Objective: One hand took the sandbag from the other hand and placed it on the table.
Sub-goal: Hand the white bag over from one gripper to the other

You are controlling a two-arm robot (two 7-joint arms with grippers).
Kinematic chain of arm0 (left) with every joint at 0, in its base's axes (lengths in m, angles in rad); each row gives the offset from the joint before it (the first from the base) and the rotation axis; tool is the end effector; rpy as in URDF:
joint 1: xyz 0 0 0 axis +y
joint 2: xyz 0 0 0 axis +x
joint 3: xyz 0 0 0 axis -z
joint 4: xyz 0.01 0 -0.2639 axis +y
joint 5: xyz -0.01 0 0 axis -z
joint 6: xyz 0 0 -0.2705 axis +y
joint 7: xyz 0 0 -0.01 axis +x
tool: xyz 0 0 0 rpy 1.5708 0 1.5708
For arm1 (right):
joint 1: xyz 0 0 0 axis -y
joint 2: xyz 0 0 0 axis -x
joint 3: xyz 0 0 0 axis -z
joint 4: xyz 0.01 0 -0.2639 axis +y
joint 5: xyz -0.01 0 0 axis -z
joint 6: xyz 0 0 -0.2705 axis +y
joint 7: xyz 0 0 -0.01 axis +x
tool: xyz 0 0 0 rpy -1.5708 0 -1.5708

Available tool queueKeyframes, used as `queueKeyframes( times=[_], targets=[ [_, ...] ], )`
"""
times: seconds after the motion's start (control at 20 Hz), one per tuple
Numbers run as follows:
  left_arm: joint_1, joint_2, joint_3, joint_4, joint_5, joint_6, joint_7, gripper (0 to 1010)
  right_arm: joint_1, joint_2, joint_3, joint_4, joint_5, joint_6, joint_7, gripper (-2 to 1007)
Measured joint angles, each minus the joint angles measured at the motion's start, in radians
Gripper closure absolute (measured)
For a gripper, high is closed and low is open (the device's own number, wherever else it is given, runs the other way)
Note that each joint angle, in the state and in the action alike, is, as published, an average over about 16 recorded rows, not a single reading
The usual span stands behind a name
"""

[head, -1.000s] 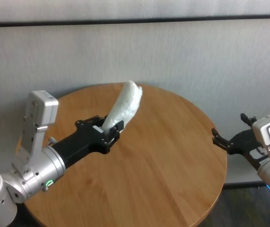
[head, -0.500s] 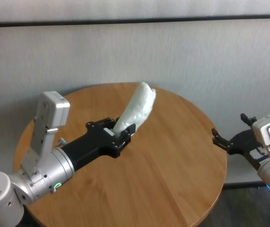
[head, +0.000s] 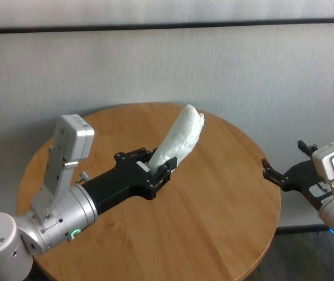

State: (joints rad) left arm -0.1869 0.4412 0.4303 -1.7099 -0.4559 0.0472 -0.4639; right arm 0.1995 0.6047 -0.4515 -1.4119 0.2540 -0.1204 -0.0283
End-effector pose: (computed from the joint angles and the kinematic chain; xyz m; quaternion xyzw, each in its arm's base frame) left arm 0.3073 -0.0088 -0.2110 -0.0160 -0.0335 0.3229 0.9457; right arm 0.3176 -0.0780 -0.2739 -0.1416 -0.1324 -0.5799 0.7913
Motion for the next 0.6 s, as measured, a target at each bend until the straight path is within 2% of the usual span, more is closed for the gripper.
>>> queueKeyframes(
  times=[0.6],
  targets=[
    [-0.04, 0.005, 0.014, 0.052, -0.01, -0.038, -0.029, 665, 0.0, 0.0, 0.0, 0.0, 0.0, 0.0, 0.0, 4]
  ],
)
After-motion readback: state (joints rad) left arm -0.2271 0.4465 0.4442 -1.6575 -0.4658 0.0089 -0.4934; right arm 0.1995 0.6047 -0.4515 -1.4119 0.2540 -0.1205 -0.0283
